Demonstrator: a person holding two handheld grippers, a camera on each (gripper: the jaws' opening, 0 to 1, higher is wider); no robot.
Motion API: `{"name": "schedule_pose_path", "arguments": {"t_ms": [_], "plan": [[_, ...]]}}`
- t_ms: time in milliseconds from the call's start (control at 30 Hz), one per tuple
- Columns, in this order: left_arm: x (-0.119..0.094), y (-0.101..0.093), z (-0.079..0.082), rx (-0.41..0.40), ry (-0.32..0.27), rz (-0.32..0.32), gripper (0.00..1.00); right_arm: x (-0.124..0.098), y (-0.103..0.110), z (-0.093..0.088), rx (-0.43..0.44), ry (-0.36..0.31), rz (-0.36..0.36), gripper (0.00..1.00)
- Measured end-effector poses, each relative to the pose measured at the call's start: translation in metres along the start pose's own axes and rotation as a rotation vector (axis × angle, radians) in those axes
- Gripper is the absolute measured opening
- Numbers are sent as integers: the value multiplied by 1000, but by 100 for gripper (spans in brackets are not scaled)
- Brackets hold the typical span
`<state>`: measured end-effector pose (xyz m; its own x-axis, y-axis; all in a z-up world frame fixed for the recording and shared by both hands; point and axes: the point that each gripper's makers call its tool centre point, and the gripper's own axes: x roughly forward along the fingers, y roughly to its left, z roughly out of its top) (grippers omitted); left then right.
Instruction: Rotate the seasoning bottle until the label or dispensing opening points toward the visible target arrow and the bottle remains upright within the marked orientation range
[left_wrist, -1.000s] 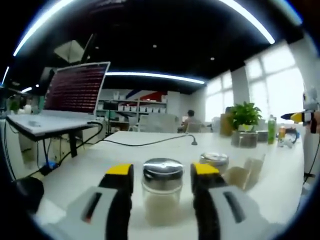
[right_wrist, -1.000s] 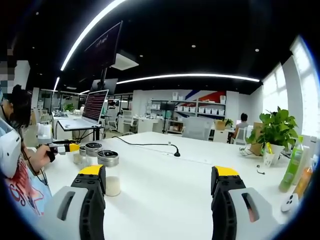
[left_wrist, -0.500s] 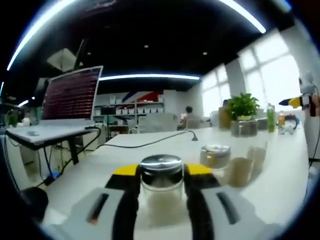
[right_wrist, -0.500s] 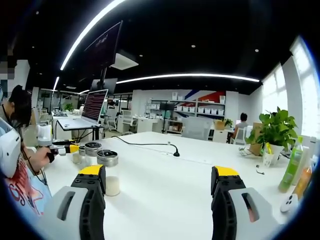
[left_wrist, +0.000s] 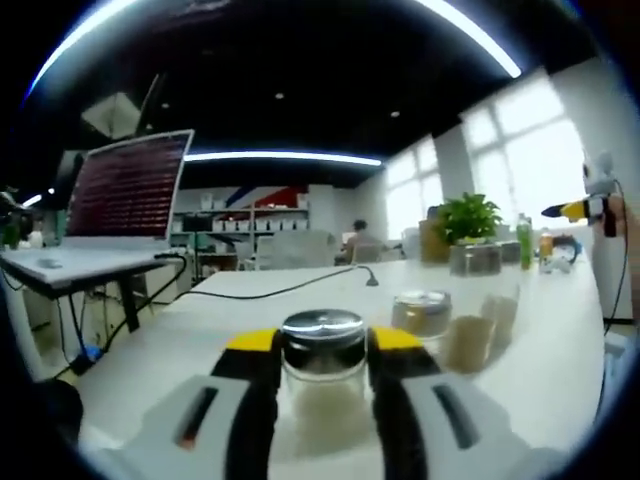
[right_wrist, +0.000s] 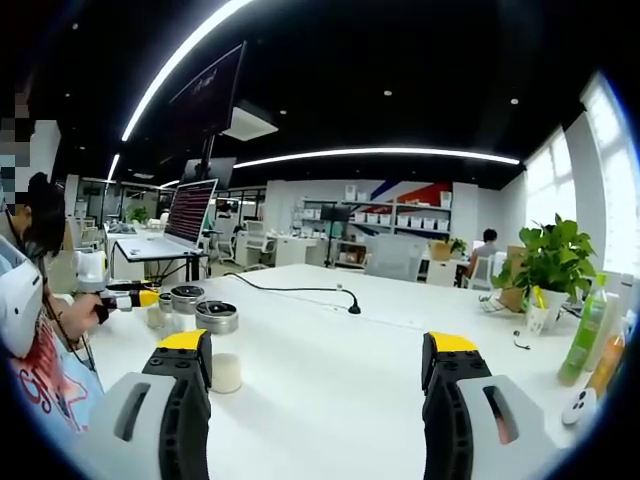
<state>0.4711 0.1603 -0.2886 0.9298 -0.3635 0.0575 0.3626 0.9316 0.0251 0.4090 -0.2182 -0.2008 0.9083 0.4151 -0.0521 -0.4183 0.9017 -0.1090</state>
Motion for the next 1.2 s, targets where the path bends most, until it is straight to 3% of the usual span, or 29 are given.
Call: {"name": "schedule_pose_path", "arguments": {"t_ms": [800,933,1200], "plan": [[2,0,0,-16,28,-238,35,3,-2,0,4,4,-8,89],[1,1,0,6,22,-239,35,3,0,2,-2,1,-4,89],[0,0,0,-21,37,-354,35,4,0,-1,9,10,1,89]]}}
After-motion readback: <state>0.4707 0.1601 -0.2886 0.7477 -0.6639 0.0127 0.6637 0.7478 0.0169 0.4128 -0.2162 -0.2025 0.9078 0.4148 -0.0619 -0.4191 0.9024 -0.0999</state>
